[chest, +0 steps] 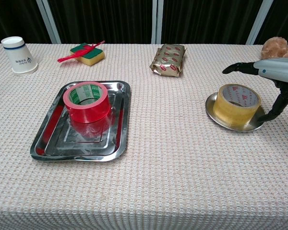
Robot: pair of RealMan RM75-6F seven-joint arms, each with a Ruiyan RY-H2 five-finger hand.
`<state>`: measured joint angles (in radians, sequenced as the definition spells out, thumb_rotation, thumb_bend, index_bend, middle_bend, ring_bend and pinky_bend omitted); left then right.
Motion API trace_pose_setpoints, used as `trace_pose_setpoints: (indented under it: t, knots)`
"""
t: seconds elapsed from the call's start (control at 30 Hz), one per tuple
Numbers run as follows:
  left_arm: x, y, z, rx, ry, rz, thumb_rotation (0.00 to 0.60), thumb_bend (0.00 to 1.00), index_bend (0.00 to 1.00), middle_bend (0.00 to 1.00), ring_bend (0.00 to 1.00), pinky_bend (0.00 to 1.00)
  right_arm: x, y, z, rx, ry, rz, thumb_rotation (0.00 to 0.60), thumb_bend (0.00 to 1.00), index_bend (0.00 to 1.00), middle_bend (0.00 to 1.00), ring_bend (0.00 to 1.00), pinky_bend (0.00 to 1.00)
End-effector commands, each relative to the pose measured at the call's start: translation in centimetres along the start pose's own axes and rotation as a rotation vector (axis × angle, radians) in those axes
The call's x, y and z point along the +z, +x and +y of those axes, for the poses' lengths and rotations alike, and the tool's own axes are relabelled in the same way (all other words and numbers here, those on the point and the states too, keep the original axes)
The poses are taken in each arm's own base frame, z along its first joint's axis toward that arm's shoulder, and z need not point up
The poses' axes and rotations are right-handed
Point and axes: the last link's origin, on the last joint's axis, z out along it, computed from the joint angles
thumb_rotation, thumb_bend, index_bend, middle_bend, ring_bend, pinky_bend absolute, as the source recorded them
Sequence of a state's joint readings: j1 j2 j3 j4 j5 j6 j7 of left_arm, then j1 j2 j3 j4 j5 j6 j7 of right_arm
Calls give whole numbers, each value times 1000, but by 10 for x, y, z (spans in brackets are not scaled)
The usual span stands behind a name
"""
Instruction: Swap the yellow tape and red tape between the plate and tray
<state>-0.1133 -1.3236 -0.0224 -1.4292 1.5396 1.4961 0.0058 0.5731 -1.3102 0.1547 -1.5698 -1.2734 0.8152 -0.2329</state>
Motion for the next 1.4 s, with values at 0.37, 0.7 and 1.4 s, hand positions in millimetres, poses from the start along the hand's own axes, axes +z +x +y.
trace_pose_setpoints:
  t: [0.37,0.7,1.4]
  knots:
    - [0,-1,-1,-5,2,-5,600,159,64,60,0,94,10,-4,-3,-5,-10,-34,600,54,0,182,70,205]
    - [0,0,-1,-3,-1,-3,600,159,64,60,0,94,8,11,-7,10,9,70,600,138,258,337,279,394]
    - [-5,1,-4,-9,7,-4,600,159,64,60,0,93,37,17,-110,38,326,40,600,139,278,341,290,410]
